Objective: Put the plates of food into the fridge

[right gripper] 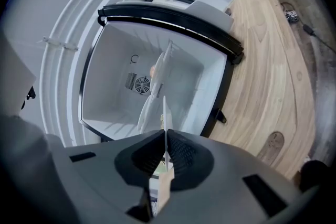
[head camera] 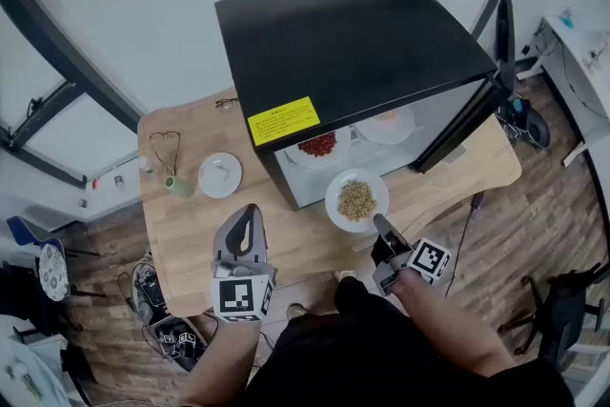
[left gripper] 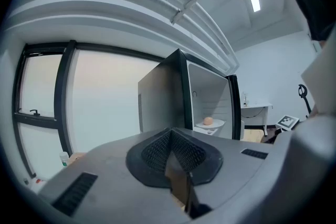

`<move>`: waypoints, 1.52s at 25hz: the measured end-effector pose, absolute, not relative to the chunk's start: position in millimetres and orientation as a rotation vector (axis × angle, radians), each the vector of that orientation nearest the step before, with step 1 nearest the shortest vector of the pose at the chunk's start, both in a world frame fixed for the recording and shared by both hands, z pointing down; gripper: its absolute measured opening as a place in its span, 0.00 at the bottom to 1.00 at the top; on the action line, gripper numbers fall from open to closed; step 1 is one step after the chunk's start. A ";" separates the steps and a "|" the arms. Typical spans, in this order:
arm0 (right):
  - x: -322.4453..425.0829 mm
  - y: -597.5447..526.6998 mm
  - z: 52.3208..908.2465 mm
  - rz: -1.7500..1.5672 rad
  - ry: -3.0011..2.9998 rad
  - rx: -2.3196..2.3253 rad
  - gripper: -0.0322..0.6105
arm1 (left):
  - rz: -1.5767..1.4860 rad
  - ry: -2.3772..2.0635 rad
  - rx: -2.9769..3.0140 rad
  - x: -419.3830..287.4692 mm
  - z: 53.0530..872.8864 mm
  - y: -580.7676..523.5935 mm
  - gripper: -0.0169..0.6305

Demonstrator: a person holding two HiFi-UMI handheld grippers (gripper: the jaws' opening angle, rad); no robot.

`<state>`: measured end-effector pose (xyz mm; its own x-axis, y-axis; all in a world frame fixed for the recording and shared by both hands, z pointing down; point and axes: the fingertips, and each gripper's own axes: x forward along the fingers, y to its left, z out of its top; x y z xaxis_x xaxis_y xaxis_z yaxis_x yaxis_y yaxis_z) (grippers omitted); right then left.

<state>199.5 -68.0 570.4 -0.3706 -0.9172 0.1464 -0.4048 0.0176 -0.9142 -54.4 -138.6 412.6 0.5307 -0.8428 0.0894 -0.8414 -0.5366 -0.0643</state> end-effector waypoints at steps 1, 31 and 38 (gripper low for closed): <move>200.4 -73.7 569.6 -1.328 1.823 -1.333 0.10 | -0.172 1.517 -2.729 -53.2 412.0 -141.6 0.03; 163.4 -202.9 624.0 -1.627 1.908 -1.221 0.10 | -0.250 1.949 -2.503 -105.1 429.6 -187.5 0.03; 161.2 -211.4 633.5 -1.608 1.982 -1.328 0.10 | -0.255 1.983 -2.490 -114.1 435.8 -186.6 0.03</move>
<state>161.2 -211.4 633.5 -0.5465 -0.7711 0.3268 -0.4791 -0.0323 -0.8772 -114.1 -186.6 435.8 0.2163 -0.9637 0.1566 -0.9720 -0.2277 -0.0588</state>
